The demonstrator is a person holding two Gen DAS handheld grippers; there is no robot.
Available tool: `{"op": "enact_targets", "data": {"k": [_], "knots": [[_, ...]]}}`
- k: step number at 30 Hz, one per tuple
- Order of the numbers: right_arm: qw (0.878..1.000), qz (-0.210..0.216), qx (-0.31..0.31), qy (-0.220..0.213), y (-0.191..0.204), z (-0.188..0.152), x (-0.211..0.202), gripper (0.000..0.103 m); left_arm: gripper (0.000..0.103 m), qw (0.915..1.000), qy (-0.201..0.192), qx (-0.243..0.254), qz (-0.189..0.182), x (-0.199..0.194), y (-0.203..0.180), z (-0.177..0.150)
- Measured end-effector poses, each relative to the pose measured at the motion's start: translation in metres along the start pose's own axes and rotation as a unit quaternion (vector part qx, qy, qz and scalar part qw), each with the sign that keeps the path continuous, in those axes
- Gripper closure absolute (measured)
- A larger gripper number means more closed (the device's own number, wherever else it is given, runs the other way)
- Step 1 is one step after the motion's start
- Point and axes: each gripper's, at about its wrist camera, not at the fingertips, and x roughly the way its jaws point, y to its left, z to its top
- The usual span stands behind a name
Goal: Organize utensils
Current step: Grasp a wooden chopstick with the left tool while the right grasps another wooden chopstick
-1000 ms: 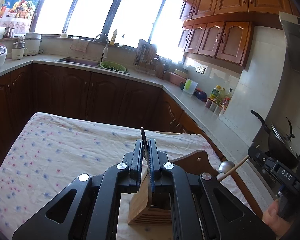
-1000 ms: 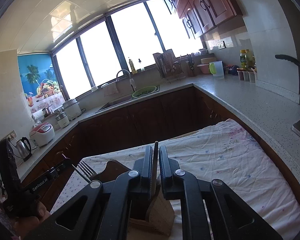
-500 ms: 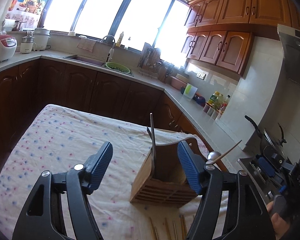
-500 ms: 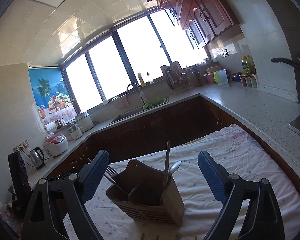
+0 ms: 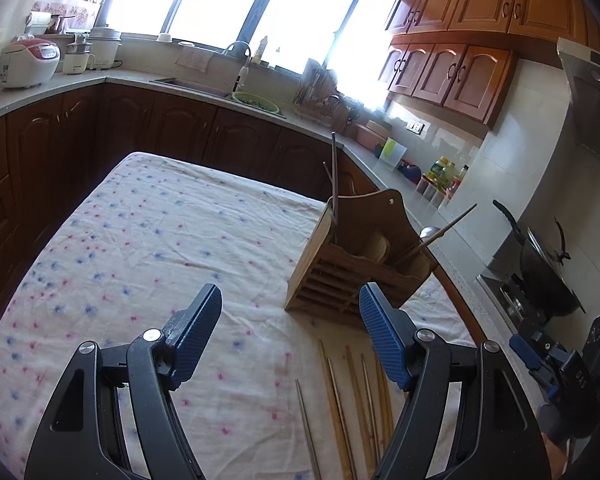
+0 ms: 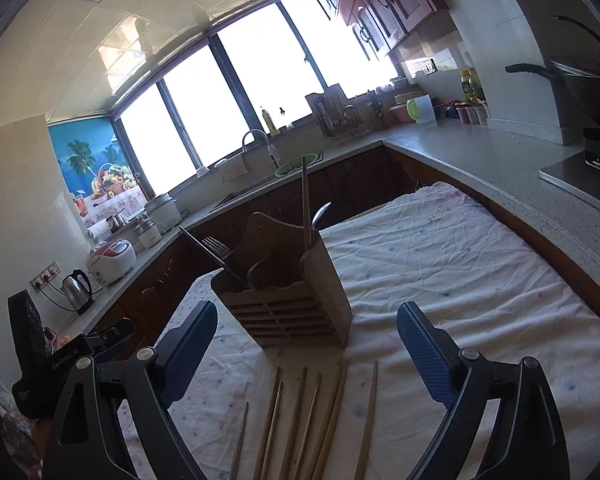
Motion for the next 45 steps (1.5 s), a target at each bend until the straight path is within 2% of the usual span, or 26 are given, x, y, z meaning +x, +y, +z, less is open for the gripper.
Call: {"op": "enact_targets", "data": {"k": [11, 17, 32, 35, 39, 45], "knots": [[0.999, -0.021, 0.005, 0.042, -0.007, -0.045, -0.009, 0.010, 0.030, 0.9990, 0.039, -0.018, 0.013, 0.000, 0.011, -0.035], [0.998, -0.030, 0.003, 0.052, -0.008, -0.051, -0.006, 0.010, 0.030, 0.9976, 0.066, -0.010, 0.018, 0.007, 0.007, -0.049], [0.995, -0.045, 0.006, 0.094, -0.020, -0.062, 0.016, 0.011, 0.030, 0.9921, 0.123, 0.016, 0.022, 0.038, -0.010, -0.057], [0.993, -0.049, 0.004, 0.105, -0.022, -0.062, 0.024, 0.018, 0.030, 0.9892, 0.142, 0.026, 0.021, 0.052, -0.016, -0.060], [0.991, -0.055, -0.001, 0.125, -0.025, -0.063, 0.038, 0.032, 0.031, 0.9861, 0.161, 0.037, 0.019, 0.072, -0.023, -0.061], [0.985, -0.066, -0.007, 0.159, -0.032, -0.064, 0.061, 0.054, 0.044, 0.9797, 0.194, 0.050, 0.012, 0.106, -0.034, -0.058]]}}
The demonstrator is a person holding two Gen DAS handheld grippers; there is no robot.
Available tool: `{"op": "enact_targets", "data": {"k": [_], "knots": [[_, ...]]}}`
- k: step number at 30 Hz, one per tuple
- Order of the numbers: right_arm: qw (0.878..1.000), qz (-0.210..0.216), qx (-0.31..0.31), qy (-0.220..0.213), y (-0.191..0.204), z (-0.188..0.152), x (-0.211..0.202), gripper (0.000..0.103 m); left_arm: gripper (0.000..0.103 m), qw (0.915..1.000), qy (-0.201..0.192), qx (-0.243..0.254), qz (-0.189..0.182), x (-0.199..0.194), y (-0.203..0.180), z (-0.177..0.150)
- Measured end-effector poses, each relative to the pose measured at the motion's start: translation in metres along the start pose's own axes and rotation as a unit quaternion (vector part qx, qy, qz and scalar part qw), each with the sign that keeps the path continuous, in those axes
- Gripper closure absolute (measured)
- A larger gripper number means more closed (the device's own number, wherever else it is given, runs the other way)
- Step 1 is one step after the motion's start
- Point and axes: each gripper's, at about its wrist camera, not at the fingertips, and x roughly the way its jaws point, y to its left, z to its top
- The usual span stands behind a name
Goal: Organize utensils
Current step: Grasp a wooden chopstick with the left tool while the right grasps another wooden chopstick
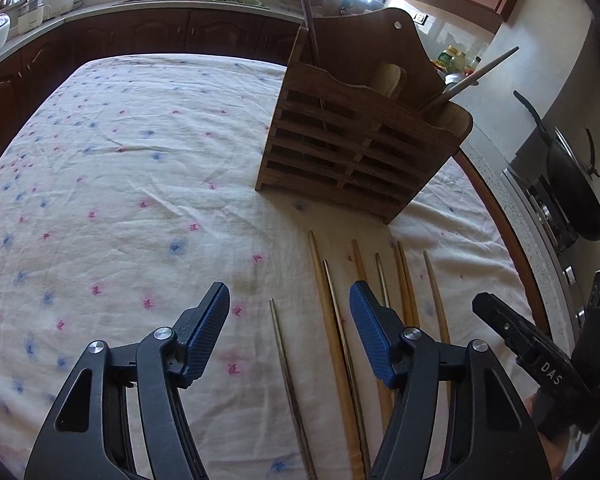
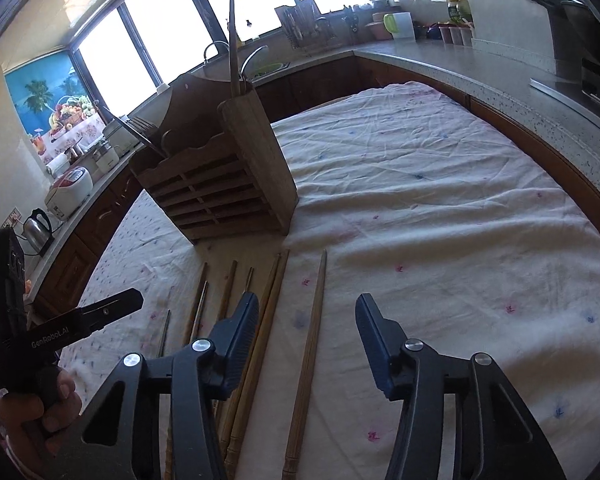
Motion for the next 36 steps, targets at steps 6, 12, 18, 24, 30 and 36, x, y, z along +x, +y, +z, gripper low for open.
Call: {"op": "enact_targets", "data": {"k": [6, 12, 18, 24, 30, 36], "knots": [[1.000, -0.010, 0.003, 0.026, -0.005, 0.005, 0.023, 0.069, 0.066, 0.9995, 0.026, 0.017, 0.007, 0.030, -0.009, 0.013], [0.999, -0.017, -0.001, 0.039, -0.008, 0.010, 0.037, 0.073, 0.085, 0.9973, 0.053, 0.046, 0.021, 0.056, -0.019, 0.020], [0.997, -0.034, -0.020, 0.062, -0.003, 0.013, 0.057, 0.076, 0.087, 0.9934, 0.047, 0.094, 0.047, 0.057, -0.031, 0.017], [0.989, -0.089, -0.102, 0.061, 0.019, 0.017, 0.073, 0.077, 0.095, 0.9878, 0.044, 0.135, 0.064, 0.062, -0.048, 0.013], [0.991, -0.079, -0.085, 0.058, 0.015, 0.017, 0.070, 0.097, 0.098, 0.9958, 0.037, 0.082, 0.018, 0.049, -0.030, 0.012], [0.998, -0.035, -0.046, 0.030, 0.013, 0.021, 0.038, 0.098, 0.099, 0.9992, 0.007, 0.028, -0.028, 0.009, -0.009, 0.013]]}}
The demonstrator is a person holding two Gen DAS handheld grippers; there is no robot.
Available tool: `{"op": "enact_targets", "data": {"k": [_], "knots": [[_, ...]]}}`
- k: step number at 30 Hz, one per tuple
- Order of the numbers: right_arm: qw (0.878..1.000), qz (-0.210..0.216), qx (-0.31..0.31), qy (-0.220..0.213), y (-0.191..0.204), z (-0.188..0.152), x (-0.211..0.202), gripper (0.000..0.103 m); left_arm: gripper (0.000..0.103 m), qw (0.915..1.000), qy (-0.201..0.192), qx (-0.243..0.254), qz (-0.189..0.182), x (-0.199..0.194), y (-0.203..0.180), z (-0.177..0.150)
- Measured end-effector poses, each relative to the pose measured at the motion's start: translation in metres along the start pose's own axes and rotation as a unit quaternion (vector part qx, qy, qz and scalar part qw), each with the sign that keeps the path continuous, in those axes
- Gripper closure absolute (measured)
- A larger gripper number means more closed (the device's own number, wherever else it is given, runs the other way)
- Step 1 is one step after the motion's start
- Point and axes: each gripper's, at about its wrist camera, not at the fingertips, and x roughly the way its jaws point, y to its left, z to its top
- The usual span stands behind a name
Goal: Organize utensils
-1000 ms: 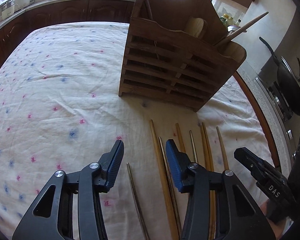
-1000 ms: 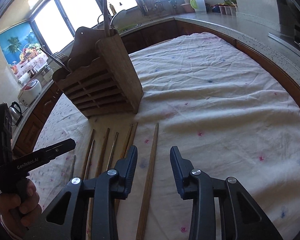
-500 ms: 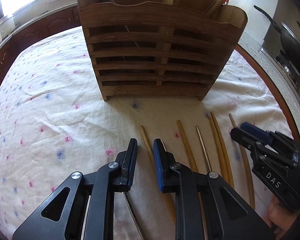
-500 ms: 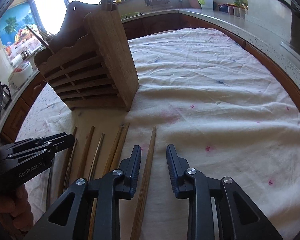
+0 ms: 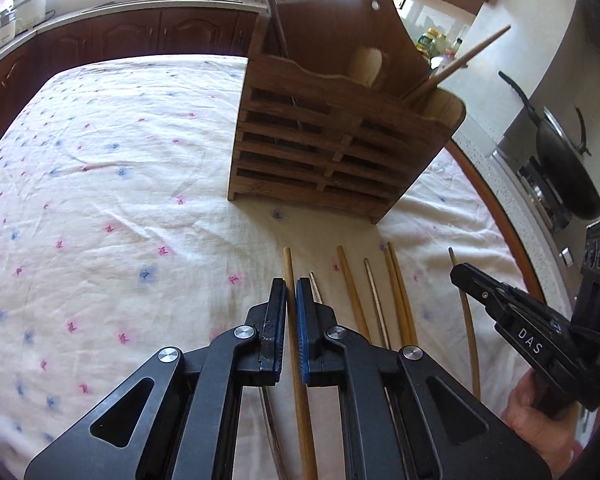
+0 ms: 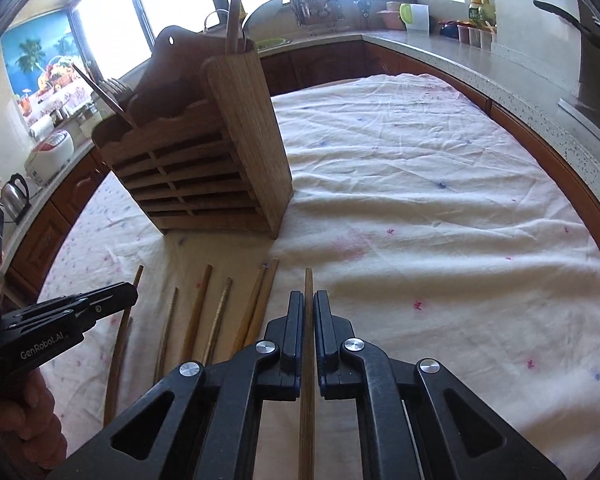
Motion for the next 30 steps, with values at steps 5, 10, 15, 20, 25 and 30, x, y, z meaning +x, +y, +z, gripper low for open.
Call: {"op": "enact_targets", "data": {"k": [5, 10, 15, 20, 25, 30], "knots": [[0.999, 0.024, 0.008, -0.033, 0.007, 0.004, -0.039, 0.098, 0.099, 0.9986, -0.040, -0.019, -0.030, -0.047, 0.007, -0.001], [0.997, 0.038, 0.005, -0.067, 0.014, 0.007, -0.075, 0.098, 0.099, 0.9957, -0.077, -0.018, -0.049, -0.092, 0.004, -0.004], [0.993, 0.056, 0.000, -0.100, 0.024, 0.012, -0.109, 0.098, 0.099, 0.9917, -0.110, -0.011, -0.066, -0.131, 0.002, -0.003], [0.988, 0.070, -0.009, -0.135, 0.034, 0.019, -0.140, 0.098, 0.099, 0.9875, -0.138, -0.002, -0.076, -0.164, 0.002, -0.006], [0.984, 0.074, -0.016, -0.163, 0.041, 0.025, -0.161, 0.098, 0.099, 0.9842, -0.158, 0.001, -0.080, -0.178, 0.002, -0.005], [0.981, 0.076, -0.019, -0.179, 0.044, 0.031, -0.171, 0.098, 0.099, 0.9818, -0.172, 0.005, -0.079, -0.187, 0.001, -0.004]]}}
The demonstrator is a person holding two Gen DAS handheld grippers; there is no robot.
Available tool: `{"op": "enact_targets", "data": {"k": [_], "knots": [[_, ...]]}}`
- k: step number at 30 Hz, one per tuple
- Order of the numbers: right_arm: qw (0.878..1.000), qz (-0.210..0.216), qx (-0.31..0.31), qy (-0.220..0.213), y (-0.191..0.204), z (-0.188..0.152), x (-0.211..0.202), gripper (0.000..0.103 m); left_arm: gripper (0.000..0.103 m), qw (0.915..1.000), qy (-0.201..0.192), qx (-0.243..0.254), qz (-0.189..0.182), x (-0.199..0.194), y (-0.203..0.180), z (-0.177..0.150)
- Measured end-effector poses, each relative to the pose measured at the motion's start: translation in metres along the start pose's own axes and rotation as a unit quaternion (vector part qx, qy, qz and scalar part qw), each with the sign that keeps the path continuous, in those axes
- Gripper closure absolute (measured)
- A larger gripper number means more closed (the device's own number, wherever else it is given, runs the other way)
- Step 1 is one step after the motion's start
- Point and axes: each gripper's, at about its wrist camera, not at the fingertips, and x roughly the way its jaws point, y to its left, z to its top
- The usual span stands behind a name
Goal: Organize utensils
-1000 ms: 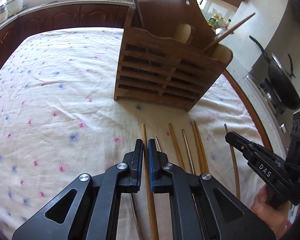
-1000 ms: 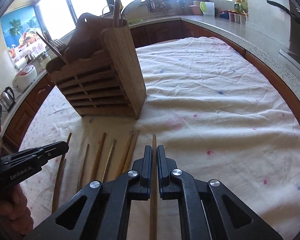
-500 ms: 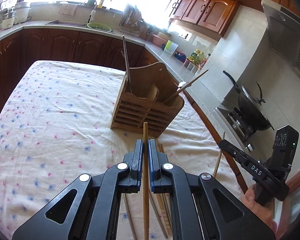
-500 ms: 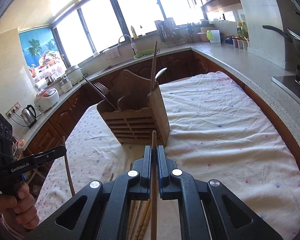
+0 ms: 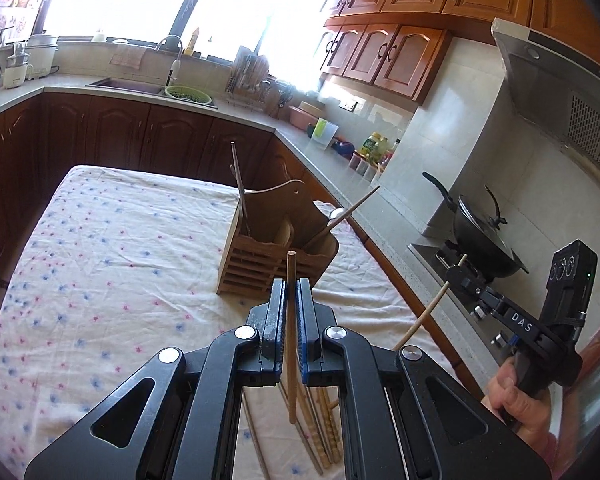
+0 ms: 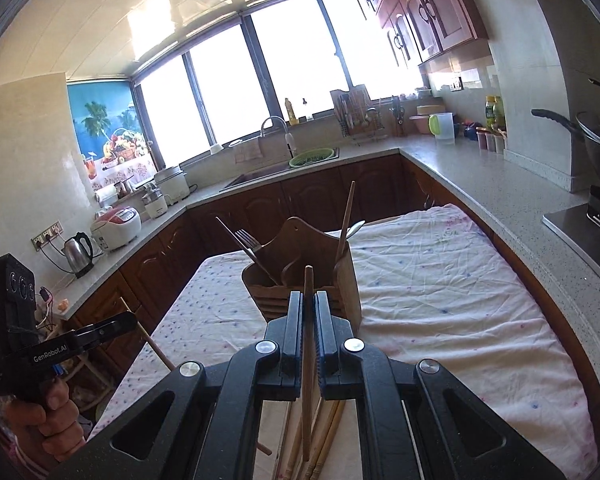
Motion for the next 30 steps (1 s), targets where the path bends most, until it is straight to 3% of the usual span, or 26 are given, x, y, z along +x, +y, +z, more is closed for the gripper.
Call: {"op": "enact_targets", "data": {"k": [16, 24, 30], "knots": [[1.000, 0.000, 0.001, -0.027, -0.005, 0.016, 0.000, 0.098, 0.099, 0.9992, -0.034, 0.018, 0.009, -0.003, -0.008, 0.021], [0.999, 0.000, 0.004, -0.047, -0.007, 0.032, 0.006, 0.098, 0.099, 0.9978, -0.060, 0.026, 0.012, 0.000, -0.010, 0.045], [0.997, -0.006, 0.002, -0.077, -0.009, 0.055, 0.014, 0.098, 0.099, 0.9935, -0.107, 0.035, 0.017, -0.002, -0.013, 0.080]]}}
